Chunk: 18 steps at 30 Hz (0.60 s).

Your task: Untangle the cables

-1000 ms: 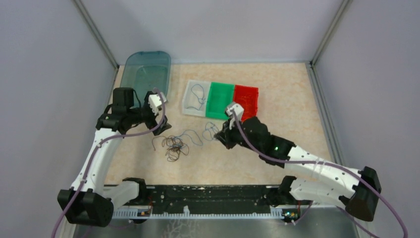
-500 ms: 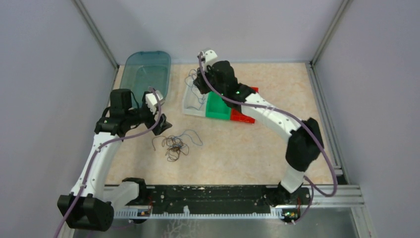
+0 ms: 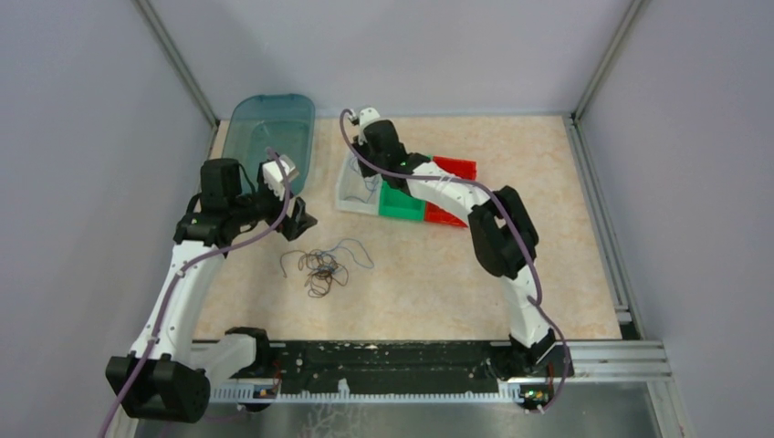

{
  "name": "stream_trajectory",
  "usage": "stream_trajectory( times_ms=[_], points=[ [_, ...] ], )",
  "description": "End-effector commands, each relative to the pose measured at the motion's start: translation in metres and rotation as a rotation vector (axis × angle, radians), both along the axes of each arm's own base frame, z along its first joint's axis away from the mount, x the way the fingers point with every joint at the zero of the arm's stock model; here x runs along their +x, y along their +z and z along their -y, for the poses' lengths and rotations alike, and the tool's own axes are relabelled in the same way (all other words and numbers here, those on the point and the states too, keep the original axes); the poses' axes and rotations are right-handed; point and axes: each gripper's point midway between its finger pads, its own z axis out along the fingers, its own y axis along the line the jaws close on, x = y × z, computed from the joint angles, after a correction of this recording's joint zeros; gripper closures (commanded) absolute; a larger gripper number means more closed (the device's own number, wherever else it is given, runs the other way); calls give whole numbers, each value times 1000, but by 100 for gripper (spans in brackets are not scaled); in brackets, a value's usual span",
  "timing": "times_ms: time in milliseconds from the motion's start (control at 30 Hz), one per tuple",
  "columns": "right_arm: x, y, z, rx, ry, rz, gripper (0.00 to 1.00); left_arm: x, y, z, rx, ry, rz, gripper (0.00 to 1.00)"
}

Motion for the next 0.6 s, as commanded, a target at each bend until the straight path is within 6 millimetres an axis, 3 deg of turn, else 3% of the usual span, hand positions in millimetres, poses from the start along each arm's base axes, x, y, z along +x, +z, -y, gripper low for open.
stream_trajectory(
  times_ms=[0, 100, 233, 333, 400, 500, 567],
  points=[
    [30, 21, -8, 35, -35, 78, 99, 19, 19, -12, 5, 98, 57, 0],
    [32, 16, -12, 26, -13, 71, 67, 20, 22, -13, 2, 108, 68, 0],
    [24, 47, -12, 70, 21, 130, 30, 21, 20, -14, 8, 114, 65, 0],
    [9, 77, -9, 101, 67, 177, 25, 21, 16, -13, 18, 99, 43, 0],
    [-11, 90, -8, 117, 133, 204, 24, 20, 12, -13, 31, 87, 33, 0],
    [-62, 103, -15, 142, 343, 249, 25, 16, 4, -13, 48, 54, 26, 0],
    [-101, 98, -15, 137, 481, 261, 26, 13, -1, -13, 61, 38, 28, 0]
  ],
)
